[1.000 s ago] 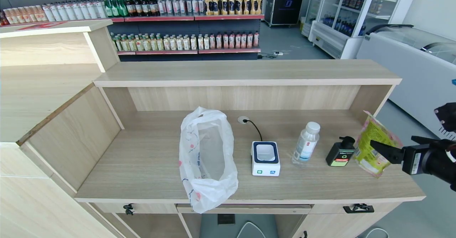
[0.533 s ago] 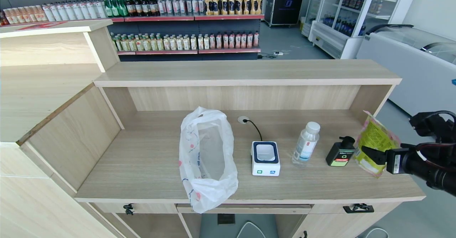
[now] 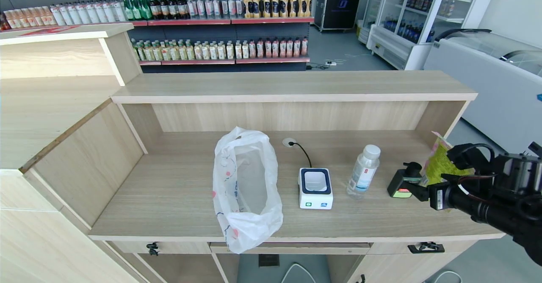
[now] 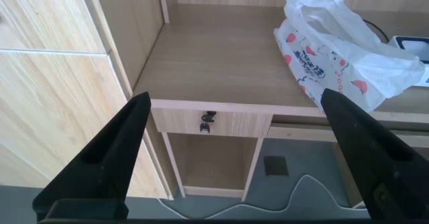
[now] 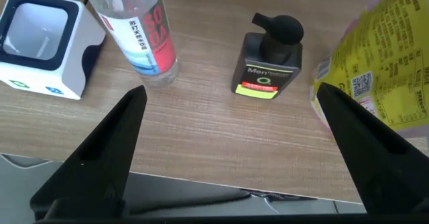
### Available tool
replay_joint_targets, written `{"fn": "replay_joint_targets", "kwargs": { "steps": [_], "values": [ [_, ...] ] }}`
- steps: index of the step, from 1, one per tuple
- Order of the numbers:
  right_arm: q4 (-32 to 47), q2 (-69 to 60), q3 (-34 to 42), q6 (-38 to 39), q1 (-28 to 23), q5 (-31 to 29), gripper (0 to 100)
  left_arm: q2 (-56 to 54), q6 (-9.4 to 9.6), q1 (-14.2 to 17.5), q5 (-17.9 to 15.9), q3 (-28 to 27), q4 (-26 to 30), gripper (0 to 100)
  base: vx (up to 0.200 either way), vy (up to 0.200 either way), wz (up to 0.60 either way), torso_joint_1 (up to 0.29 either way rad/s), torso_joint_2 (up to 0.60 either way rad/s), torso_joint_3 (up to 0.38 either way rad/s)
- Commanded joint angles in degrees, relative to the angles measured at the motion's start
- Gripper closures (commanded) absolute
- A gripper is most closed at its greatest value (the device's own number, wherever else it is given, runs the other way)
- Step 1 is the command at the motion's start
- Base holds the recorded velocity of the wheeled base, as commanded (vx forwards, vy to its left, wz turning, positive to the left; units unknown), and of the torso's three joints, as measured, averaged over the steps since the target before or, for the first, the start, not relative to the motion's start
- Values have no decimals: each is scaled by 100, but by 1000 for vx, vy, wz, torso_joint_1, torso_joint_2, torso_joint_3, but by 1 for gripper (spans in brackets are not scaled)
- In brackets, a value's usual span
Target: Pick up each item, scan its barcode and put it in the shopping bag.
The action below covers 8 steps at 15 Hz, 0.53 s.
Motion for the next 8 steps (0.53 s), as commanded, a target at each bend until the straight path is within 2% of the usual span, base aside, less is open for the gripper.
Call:
{"fn": "replay_joint_targets", "kwargs": {
  "steps": [1, 4, 8],
  "values": [
    [-77, 477, -25, -103, 6, 96, 0, 2, -4, 1, 2, 0, 0, 0, 0, 0, 0, 0, 0, 0],
    [-586, 916, -192, -120, 50, 447, 0, 2, -4, 1, 2, 0, 0, 0, 0, 0, 0, 0, 0, 0],
    [-692, 1206, -614, -120, 322, 570, 0, 2, -4, 1, 2, 0, 0, 0, 0, 0, 0, 0, 0, 0]
  ]
}}
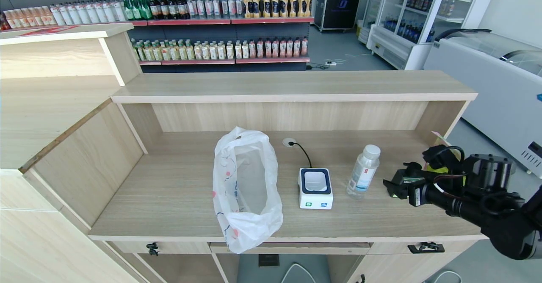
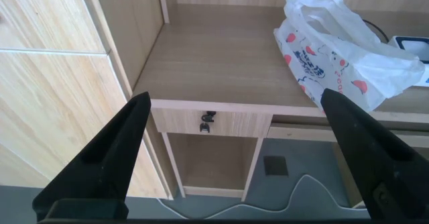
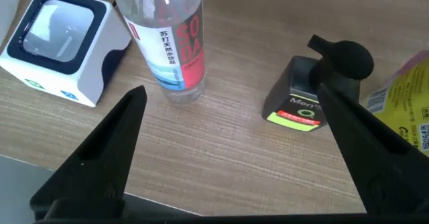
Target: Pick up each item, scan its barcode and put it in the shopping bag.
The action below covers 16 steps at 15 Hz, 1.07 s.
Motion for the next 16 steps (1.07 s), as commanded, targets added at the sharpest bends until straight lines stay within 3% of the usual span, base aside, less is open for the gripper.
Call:
{"fn": "replay_joint_targets", "kwargs": {
  "steps": [1, 8, 16],
  "values": [
    [-8, 234, -215, 8, 150, 6, 0, 2, -4, 1, 2, 0, 0, 0, 0, 0, 0, 0, 0, 0],
    [-447, 1069, -909, -10, 343, 402, 0, 2, -4, 1, 2, 0, 0, 0, 0, 0, 0, 0, 0, 0],
    [-904, 1632, -1155, -10, 360, 894, 0, 2, -4, 1, 2, 0, 0, 0, 0, 0, 0, 0, 0, 0]
  ]
}}
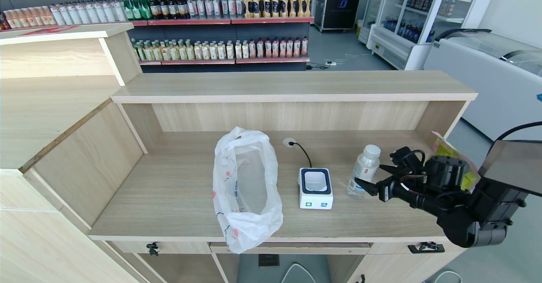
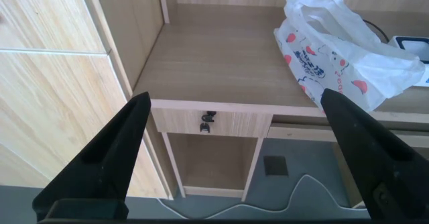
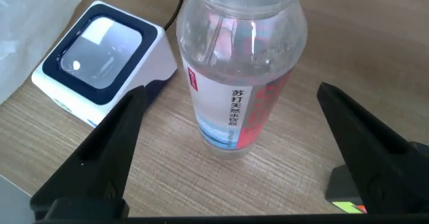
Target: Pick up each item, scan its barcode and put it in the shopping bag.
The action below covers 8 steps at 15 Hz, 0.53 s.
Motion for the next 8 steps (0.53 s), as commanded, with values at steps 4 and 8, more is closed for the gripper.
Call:
{"fn": "replay_joint_targets", "kwargs": {
  "steps": [4, 8],
  "values": [
    [5, 333, -677, 37, 23, 177, 0, 2, -2, 1, 2, 0, 0, 0, 0, 0, 0, 0, 0, 0],
    [40, 447, -809, 45, 129, 406, 0, 2, -2, 1, 2, 0, 0, 0, 0, 0, 0, 0, 0, 0]
  ]
}}
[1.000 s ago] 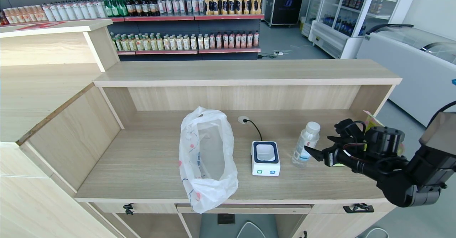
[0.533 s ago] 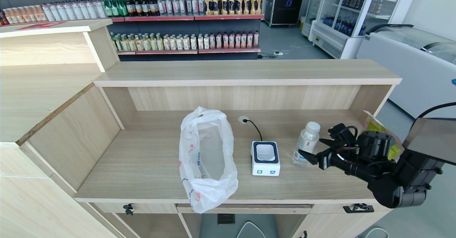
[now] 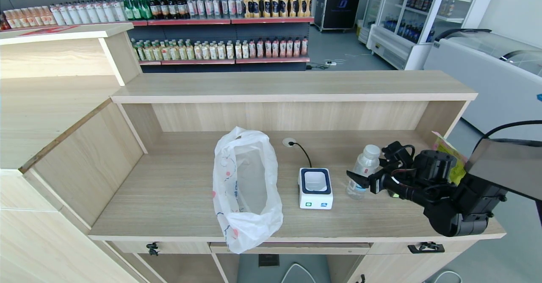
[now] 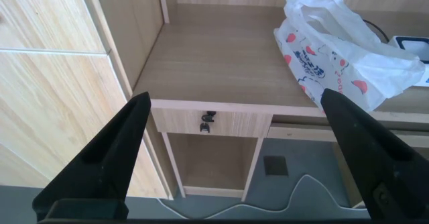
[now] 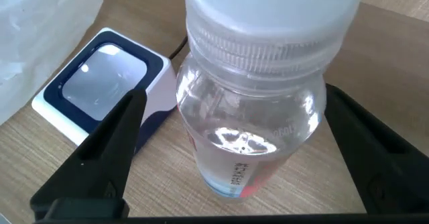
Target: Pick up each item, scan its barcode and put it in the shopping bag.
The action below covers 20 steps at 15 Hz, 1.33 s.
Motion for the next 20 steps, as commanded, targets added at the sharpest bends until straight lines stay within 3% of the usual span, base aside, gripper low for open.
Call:
{"fn": "replay_joint_targets", "kwargs": {
  "steps": [1, 15, 16, 20],
  "values": [
    [-36, 135, -26, -1, 98, 18, 0, 2, -2, 1, 2, 0, 0, 0, 0, 0, 0, 0, 0, 0],
    [-203, 592, -492, 69, 221, 62, 0, 2, -2, 1, 2, 0, 0, 0, 0, 0, 0, 0, 0, 0],
    [-203, 592, -492, 87, 221, 115, 100, 2, -2, 1, 2, 0, 0, 0, 0, 0, 0, 0, 0, 0],
    [-230, 600, -439, 105, 177, 168, 100, 2, -2, 1, 2, 0, 0, 0, 0, 0, 0, 0, 0, 0]
  ]
}}
